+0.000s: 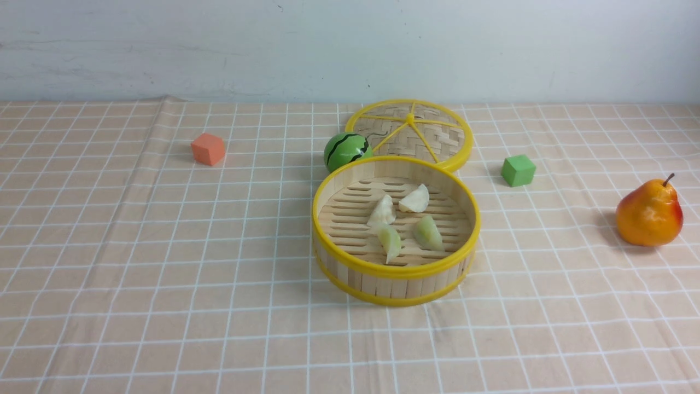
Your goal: Put the dumplings into the steamer on the table with the brown tablecloth.
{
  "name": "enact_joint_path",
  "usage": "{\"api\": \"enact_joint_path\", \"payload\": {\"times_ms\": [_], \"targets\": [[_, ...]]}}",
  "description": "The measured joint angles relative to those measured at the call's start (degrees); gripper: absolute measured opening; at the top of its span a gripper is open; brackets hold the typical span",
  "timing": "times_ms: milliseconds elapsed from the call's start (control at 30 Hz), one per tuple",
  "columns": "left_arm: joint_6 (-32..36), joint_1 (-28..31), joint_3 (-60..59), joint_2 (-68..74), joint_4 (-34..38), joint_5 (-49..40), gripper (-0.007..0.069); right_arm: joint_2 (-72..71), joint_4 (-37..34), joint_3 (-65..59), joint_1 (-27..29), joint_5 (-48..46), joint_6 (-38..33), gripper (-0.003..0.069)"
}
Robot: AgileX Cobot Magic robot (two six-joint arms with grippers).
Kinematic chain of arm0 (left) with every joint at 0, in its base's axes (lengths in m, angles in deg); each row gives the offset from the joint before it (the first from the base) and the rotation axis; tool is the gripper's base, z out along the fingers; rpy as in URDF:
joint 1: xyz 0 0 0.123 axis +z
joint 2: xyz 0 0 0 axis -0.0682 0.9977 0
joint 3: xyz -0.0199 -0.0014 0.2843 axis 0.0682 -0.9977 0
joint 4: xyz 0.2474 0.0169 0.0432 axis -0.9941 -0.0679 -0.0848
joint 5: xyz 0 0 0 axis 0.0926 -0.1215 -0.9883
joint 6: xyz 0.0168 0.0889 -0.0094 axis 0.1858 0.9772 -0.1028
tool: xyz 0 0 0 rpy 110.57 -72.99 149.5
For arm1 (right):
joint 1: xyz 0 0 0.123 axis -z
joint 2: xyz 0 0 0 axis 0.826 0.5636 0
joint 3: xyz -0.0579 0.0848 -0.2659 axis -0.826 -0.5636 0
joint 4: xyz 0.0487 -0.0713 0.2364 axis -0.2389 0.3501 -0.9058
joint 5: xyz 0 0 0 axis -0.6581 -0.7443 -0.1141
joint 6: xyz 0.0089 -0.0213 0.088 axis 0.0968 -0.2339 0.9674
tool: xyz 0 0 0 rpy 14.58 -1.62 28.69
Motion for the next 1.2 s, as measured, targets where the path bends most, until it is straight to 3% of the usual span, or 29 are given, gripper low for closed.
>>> {"api": "enact_joint_path", "payload": {"times_ms": [100, 267, 367, 467, 733, 967, 1200], "targets": [[4.3, 2.7, 0.0, 0.0, 4.6, 5.4, 0.0034, 0.0, 0.0, 0.0, 0.0, 0.0, 0.0, 0.0008], [7.5, 15.7, -0.2, 0.0, 15.2, 8.8, 0.0038, 0.0, 0.0, 0.0, 0.0, 0.0, 0.0, 0.0011], [2.9, 23.4, -3.1, -0.7, 17.1, 11.8, 0.0037, 0.0, 0.0, 0.0, 0.0, 0.0, 0.0, 0.0012], [-3.4, 27.5, -8.6, -2.4, 16.4, 14.5, 0.0017, 0.0, 0.0, 0.0, 0.0, 0.0, 0.0, 0.0012], [-6.4, 28.6, -17.9, -2.6, 14.8, 21.0, -0.0013, 0.0, 0.0, 0.0, 0.0, -0.1, 0.0, 0.0014], [0.8, 24.3, -18.3, -2.6, 17.1, 16.1, -0.0013, 0.0, 0.0, 0.0, 0.0, -0.1, 0.0, 0.0022], [3.7, 24.0, -18.3, -2.6, 17.1, 16.1, -0.0013, 0.0, 0.0, 0.0, 0.0, -0.1, 0.0, 0.0032]]}}
